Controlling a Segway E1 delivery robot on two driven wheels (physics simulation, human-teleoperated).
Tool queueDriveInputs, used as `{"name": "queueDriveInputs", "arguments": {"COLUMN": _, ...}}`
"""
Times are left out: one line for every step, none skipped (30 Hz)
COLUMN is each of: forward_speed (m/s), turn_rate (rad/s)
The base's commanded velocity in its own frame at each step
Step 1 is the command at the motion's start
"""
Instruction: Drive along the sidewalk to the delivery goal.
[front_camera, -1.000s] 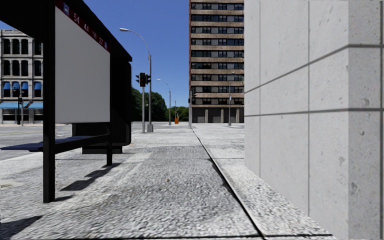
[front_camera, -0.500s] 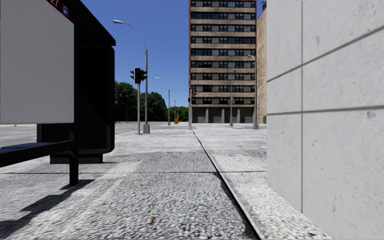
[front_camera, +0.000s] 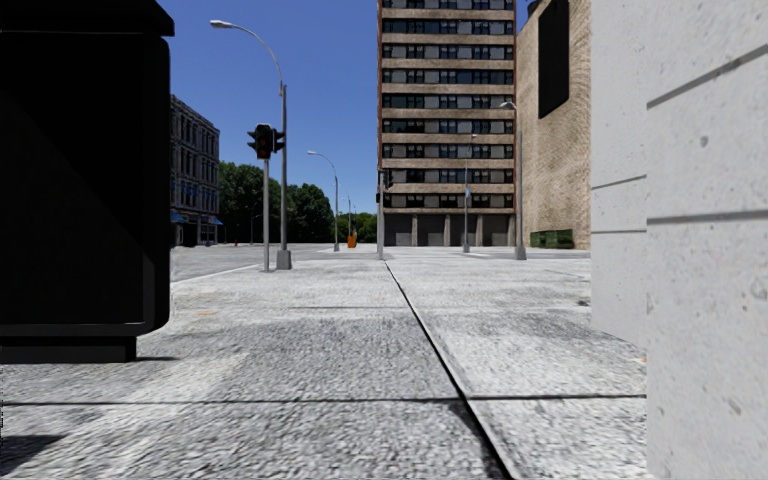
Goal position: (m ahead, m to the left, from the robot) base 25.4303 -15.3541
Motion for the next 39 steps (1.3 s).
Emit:
{"name": "queueDriveInputs", "arguments": {"forward_speed": 2.00, "turn_rate": 0.00}}
{"name": "queueDriveInputs", "arguments": {"forward_speed": 2.00, "turn_rate": 0.00}}
{"name": "queueDriveInputs", "arguments": {"forward_speed": 2.00, "turn_rate": 0.00}}
{"name": "queueDriveInputs", "arguments": {"forward_speed": 2.00, "turn_rate": 0.00}}
{"name": "queueDriveInputs", "arguments": {"forward_speed": 2.00, "turn_rate": 0.00}}
{"name": "queueDriveInputs", "arguments": {"forward_speed": 2.00, "turn_rate": 0.00}}
{"name": "queueDriveInputs", "arguments": {"forward_speed": 2.00, "turn_rate": 0.00}}
{"name": "queueDriveInputs", "arguments": {"forward_speed": 2.00, "turn_rate": 0.00}}
{"name": "queueDriveInputs", "arguments": {"forward_speed": 2.00, "turn_rate": 0.00}}
{"name": "queueDriveInputs", "arguments": {"forward_speed": 2.00, "turn_rate": 0.00}}
{"name": "queueDriveInputs", "arguments": {"forward_speed": 2.00, "turn_rate": 0.00}}
{"name": "queueDriveInputs", "arguments": {"forward_speed": 2.00, "turn_rate": 0.00}}
{"name": "queueDriveInputs", "arguments": {"forward_speed": 2.00, "turn_rate": 0.00}}
{"name": "queueDriveInputs", "arguments": {"forward_speed": 2.00, "turn_rate": 0.00}}
{"name": "queueDriveInputs", "arguments": {"forward_speed": 2.00, "turn_rate": 0.00}}
{"name": "queueDriveInputs", "arguments": {"forward_speed": 2.00, "turn_rate": 0.00}}
{"name": "queueDriveInputs", "arguments": {"forward_speed": 2.00, "turn_rate": 0.00}}
{"name": "queueDriveInputs", "arguments": {"forward_speed": 2.00, "turn_rate": 0.00}}
{"name": "queueDriveInputs", "arguments": {"forward_speed": 2.00, "turn_rate": 0.00}}
{"name": "queueDriveInputs", "arguments": {"forward_speed": 2.00, "turn_rate": 0.00}}
{"name": "queueDriveInputs", "arguments": {"forward_speed": 2.00, "turn_rate": 0.00}}
{"name": "queueDriveInputs", "arguments": {"forward_speed": 2.00, "turn_rate": 0.00}}
{"name": "queueDriveInputs", "arguments": {"forward_speed": 2.00, "turn_rate": 0.00}}
{"name": "queueDriveInputs", "arguments": {"forward_speed": 2.00, "turn_rate": 0.00}}
{"name": "queueDriveInputs", "arguments": {"forward_speed": 2.00, "turn_rate": 0.00}}
{"name": "queueDriveInputs", "arguments": {"forward_speed": 2.00, "turn_rate": 0.00}}
{"name": "queueDriveInputs", "arguments": {"forward_speed": 2.00, "turn_rate": 0.00}}
{"name": "queueDriveInputs", "arguments": {"forward_speed": 2.00, "turn_rate": 0.00}}
{"name": "queueDriveInputs", "arguments": {"forward_speed": 2.00, "turn_rate": 0.00}}
{"name": "queueDriveInputs", "arguments": {"forward_speed": 2.00, "turn_rate": 0.00}}
{"name": "queueDriveInputs", "arguments": {"forward_speed": 2.00, "turn_rate": 0.00}}
{"name": "queueDriveInputs", "arguments": {"forward_speed": 2.00, "turn_rate": 0.00}}
{"name": "queueDriveInputs", "arguments": {"forward_speed": 2.00, "turn_rate": 0.00}}
{"name": "queueDriveInputs", "arguments": {"forward_speed": 2.00, "turn_rate": -0.11}}
{"name": "queueDriveInputs", "arguments": {"forward_speed": 2.00, "turn_rate": -0.17}}
{"name": "queueDriveInputs", "arguments": {"forward_speed": 2.00, "turn_rate": -0.19}}
{"name": "queueDriveInputs", "arguments": {"forward_speed": 2.00, "turn_rate": -0.20}}
{"name": "queueDriveInputs", "arguments": {"forward_speed": 2.00, "turn_rate": -0.20}}
{"name": "queueDriveInputs", "arguments": {"forward_speed": 2.00, "turn_rate": -0.20}}
